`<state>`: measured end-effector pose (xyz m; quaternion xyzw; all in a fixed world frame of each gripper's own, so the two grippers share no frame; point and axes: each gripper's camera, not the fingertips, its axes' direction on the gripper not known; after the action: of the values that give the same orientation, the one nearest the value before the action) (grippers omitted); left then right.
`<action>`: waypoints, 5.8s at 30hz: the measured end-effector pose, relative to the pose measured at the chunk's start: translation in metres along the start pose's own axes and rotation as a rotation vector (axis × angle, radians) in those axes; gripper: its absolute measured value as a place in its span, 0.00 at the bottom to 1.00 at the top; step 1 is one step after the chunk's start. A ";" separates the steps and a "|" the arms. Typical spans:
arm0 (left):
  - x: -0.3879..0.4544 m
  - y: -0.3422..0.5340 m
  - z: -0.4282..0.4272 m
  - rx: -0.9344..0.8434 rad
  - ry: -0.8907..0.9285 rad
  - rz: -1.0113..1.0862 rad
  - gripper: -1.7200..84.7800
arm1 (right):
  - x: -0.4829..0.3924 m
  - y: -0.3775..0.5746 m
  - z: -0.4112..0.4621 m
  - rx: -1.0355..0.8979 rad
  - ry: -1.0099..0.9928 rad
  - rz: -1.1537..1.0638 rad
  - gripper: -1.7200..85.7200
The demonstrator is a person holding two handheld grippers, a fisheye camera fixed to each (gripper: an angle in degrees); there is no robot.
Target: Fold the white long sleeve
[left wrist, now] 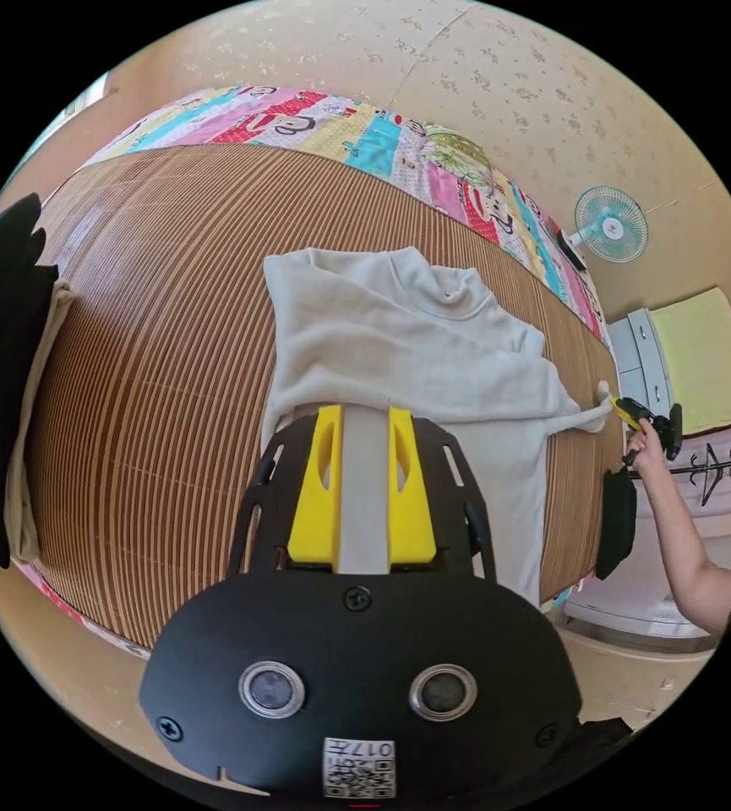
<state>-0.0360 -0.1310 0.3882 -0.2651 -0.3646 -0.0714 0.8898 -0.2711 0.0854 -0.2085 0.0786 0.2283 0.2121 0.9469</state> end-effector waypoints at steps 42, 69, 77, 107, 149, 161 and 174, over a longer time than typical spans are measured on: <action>-0.059 0.083 -0.013 -0.117 0.210 -0.082 0.12 | -0.190 0.095 0.028 -0.360 -0.974 -0.480 0.06; -0.076 -0.064 -0.014 0.132 0.097 0.109 0.07 | -0.065 0.219 0.141 -0.666 -0.710 0.012 0.03; -0.140 -0.027 -0.041 0.056 0.055 -0.033 0.08 | -0.046 0.202 0.145 -0.698 -0.503 -0.009 0.04; -0.307 0.143 -0.151 -0.787 0.673 0.028 0.01 | 0.088 0.236 0.034 -1.175 -0.210 -0.235 0.06; -0.011 0.035 -0.047 0.099 -0.107 0.167 0.14 | 0.120 0.048 -0.023 -0.212 -1.302 0.440 0.04; 0.010 0.017 0.041 -0.023 -0.157 0.181 0.11 | 0.117 0.055 -0.026 -0.210 -1.316 0.441 0.04; -0.038 0.034 -0.045 0.179 0.335 -0.102 0.04 | 0.102 0.080 -0.029 -0.098 -1.377 0.430 0.04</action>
<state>-0.0249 -0.1284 0.3212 -0.1503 -0.2290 -0.1266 0.9534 -0.2314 0.2032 -0.2553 0.1949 -0.4505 0.3061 0.8157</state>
